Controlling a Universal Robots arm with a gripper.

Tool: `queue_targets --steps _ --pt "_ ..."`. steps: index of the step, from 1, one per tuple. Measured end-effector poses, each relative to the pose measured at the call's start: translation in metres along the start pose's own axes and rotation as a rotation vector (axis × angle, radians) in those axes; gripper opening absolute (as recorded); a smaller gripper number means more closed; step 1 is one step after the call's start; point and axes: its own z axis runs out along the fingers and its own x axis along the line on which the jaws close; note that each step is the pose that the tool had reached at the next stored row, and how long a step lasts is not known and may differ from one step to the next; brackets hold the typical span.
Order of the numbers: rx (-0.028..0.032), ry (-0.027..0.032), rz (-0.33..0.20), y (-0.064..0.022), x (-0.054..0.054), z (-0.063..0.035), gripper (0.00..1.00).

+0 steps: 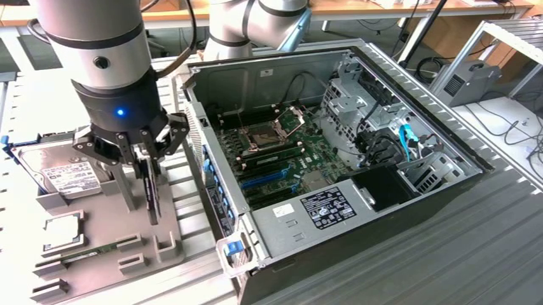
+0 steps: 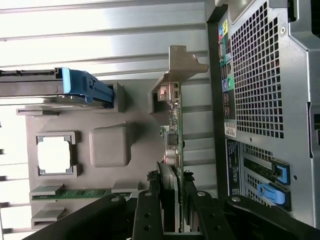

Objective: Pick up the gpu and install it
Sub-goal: 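Pick up the gpu and move the gpu toward the slot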

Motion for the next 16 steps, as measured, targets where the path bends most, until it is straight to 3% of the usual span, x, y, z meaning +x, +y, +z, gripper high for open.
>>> queue_targets --steps 16 --pt "0.0 0.0 0.0 0.0004 0.0 -0.0136 0.29"
